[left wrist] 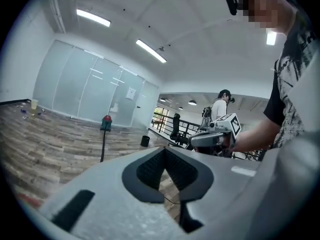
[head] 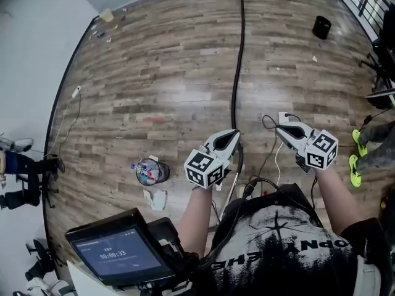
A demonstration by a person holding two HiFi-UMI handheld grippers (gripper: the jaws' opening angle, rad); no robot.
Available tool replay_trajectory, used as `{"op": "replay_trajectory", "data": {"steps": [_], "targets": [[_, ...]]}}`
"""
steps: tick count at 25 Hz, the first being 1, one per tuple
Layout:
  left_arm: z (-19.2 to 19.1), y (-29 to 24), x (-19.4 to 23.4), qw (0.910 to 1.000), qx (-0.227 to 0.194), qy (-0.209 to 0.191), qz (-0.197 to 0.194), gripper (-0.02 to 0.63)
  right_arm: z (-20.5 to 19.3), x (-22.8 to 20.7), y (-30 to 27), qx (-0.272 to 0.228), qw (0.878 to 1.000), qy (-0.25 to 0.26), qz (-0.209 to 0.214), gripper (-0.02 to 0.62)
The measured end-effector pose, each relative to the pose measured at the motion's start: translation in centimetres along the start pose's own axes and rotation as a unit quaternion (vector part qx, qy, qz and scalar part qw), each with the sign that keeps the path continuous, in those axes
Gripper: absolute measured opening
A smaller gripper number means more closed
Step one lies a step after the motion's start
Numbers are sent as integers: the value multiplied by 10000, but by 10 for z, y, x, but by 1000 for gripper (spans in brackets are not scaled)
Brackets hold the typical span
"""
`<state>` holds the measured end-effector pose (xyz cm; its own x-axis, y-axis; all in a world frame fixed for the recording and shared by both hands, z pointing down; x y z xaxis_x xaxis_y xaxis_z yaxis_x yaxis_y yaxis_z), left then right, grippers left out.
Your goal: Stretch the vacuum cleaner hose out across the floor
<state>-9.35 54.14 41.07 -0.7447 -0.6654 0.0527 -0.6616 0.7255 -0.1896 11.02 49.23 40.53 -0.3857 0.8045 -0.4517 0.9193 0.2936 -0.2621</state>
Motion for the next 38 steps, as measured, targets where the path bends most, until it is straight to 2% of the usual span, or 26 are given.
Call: {"op": "replay_trajectory", "data": {"steps": [7, 10, 13, 17, 22, 38], "targets": [[70, -24, -48, 9975, -324, -630, 46, 3, 30, -9, 59, -463, 9987, 185, -109, 6], [94, -40, -62, 9965, -349, -761, -4, 3, 53, -11, 82, -563, 9980, 280, -106, 6], [110, -59, -70, 9961, -364, -796, 109, 3, 71, -18, 106, -682, 9969, 377, -136, 6], [113, -79, -98, 9951, -352, -883, 285, 3, 65, -27, 144, -767, 9956, 481, -223, 6], [112, -103, -127, 9951, -286, -929, 181, 3, 56, -40, 179, -872, 9946, 469, -326, 6], [116, -118, -137, 9937, -95, -1121, -5, 3, 54, -35, 178, -746, 9946, 664, -280, 6]]}}
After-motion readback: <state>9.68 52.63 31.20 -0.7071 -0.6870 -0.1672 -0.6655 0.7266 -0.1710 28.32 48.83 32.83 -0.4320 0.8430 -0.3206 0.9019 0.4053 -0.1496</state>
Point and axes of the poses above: the fingertips, and each gripper's own axes: y backward along the fingers, x to its left, z out of its top, the point moved 6 cm from there along y, backward along the fingers, and after that the axes turned 14 degrees about -y, right-handed, at the moved point
